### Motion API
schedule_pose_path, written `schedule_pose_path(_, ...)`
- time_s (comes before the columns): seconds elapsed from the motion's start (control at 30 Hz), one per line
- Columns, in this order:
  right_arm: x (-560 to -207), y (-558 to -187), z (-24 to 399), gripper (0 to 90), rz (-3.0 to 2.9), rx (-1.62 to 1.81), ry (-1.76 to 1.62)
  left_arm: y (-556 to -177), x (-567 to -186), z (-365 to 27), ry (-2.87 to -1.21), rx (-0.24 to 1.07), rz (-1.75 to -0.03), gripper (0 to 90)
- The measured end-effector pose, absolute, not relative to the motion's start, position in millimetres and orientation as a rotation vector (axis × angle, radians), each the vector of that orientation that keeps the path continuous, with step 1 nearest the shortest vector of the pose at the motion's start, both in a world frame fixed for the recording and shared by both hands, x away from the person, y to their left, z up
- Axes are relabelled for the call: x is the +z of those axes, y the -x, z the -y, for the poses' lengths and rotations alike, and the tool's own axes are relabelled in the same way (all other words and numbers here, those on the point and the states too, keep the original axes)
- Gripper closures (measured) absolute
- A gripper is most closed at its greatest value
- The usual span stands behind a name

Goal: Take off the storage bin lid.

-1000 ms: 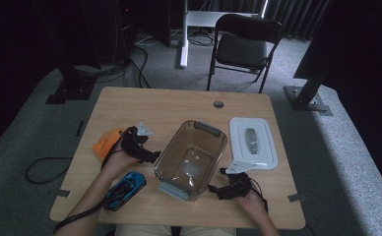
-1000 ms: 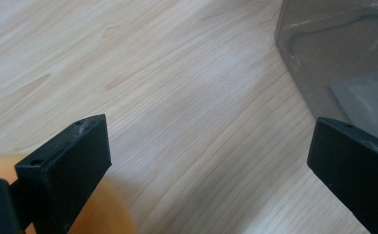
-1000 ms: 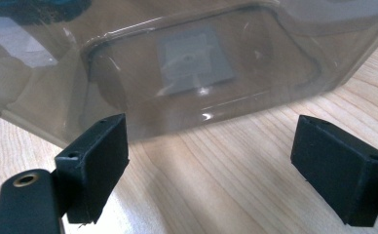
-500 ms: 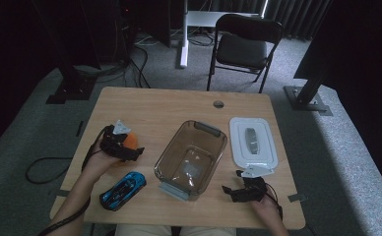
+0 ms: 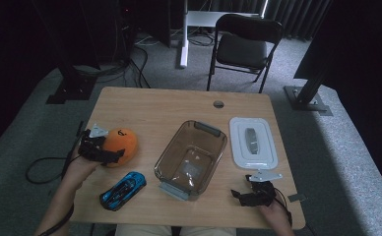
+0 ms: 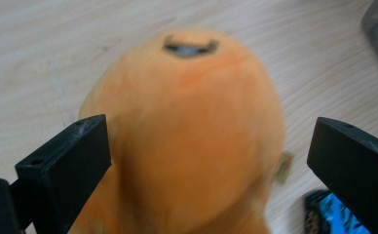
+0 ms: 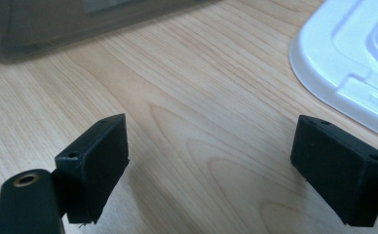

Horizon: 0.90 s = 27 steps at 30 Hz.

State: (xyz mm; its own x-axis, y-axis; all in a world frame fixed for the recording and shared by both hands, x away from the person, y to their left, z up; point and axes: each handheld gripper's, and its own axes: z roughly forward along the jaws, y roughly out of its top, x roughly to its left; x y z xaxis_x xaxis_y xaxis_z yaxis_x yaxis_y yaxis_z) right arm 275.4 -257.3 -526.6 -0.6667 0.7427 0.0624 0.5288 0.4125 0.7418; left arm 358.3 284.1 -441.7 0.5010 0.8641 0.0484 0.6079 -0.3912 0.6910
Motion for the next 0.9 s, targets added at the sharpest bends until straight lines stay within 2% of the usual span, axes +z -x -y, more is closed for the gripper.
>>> schedule_pose_path(0.2,-527,-274,260,13.5,-2.386,1.036,-1.090,-363,-457,-290,-2.178,0.581,-1.221,4.8)
schedule_pose_path(0.37,-527,-274,266,13.7,-2.378,1.043,-1.110,-370,-470,-289,-2.180,0.549,-1.239,5.1)
schedule_pose_path(0.43,-527,-274,265,13.7,-2.378,1.036,-1.105,-371,-472,-291,-2.171,0.543,-1.249,8.0)
schedule_pose_path(0.6,-527,-274,266,13.7,-2.378,1.044,-1.109,-374,-478,-299,-2.124,0.500,-1.282,30.1)
schedule_pose_path(0.63,-527,-273,266,13.7,-2.377,1.040,-1.109,-373,-478,-300,-2.121,0.492,-1.286,31.2)
schedule_pose_path(0.8,-527,-273,265,13.7,-2.378,1.034,-1.106,-369,-474,-303,-2.123,0.484,-1.264,55.1)
schedule_pose_path(0.9,-527,-273,265,13.7,-2.378,1.030,-1.102,-368,-472,-300,-2.126,0.498,-1.282,56.6)
